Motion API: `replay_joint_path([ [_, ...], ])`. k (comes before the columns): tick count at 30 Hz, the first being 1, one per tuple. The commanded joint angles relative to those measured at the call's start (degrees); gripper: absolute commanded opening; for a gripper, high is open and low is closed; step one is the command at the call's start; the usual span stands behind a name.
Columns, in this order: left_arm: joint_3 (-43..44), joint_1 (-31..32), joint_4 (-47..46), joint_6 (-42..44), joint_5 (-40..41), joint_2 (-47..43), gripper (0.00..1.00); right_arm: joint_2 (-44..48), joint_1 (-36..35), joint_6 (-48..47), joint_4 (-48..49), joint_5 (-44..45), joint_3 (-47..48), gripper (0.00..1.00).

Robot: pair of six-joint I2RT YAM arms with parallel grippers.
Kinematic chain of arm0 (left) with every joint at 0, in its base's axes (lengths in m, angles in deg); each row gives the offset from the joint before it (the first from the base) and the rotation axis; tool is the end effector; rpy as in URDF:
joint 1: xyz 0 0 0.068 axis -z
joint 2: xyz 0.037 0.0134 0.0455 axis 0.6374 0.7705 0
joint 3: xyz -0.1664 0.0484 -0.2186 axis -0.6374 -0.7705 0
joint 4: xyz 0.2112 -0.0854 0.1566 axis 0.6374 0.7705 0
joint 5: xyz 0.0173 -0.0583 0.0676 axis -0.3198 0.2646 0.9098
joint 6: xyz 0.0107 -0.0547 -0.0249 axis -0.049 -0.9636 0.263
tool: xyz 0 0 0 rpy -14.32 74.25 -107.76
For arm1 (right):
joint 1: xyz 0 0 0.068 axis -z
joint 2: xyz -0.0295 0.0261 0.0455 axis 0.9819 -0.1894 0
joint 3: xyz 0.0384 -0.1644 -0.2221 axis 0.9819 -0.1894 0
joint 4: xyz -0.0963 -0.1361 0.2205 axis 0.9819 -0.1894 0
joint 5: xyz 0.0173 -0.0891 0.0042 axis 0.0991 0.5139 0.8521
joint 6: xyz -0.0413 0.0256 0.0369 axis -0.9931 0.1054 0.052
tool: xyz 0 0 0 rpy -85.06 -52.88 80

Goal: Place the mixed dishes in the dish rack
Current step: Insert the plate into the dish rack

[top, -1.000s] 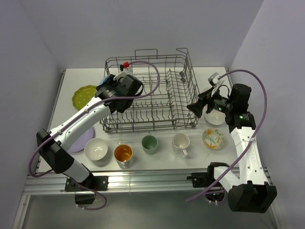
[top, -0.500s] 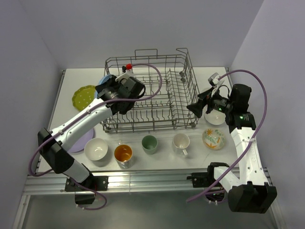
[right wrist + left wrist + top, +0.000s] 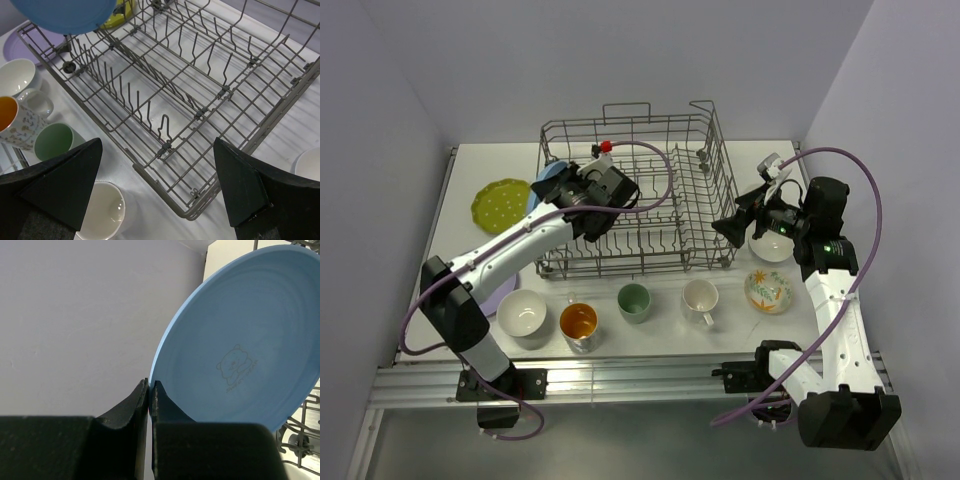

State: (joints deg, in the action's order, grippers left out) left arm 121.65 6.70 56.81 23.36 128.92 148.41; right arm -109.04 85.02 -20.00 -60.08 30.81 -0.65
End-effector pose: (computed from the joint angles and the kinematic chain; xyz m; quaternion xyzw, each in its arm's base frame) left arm 0.2729 -0.2209 0.3536 0.1387 0.7538 0.4775 0.4297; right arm 0.2160 0.0144 0.3636 -0.3076 0.7166 0.2768 0.5614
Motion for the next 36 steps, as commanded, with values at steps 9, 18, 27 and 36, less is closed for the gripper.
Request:
replay_joint_path([
  [9,4.1,1.6,0.4,-0.8,0.1,4.5,0.00,1.6,0.4,0.0,0.4,-1.4,0.8,1.00],
  [18,0.8,1.6,0.0,-0.5,0.3,4.4,0.00,1.8,0.4,0.0,0.4,-2.0,0.8,1.00],
  [27,5.0,-0.8,-11.9,14.7,2.0,6.4,0.00,2.3,0.4,0.0,0.4,-2.1,0.7,1.00],
  [36,1.9,-1.3,-11.4,15.0,2.6,5.9,0.00,2.5,0.4,0.0,0.2,-2.8,0.7,1.00],
])
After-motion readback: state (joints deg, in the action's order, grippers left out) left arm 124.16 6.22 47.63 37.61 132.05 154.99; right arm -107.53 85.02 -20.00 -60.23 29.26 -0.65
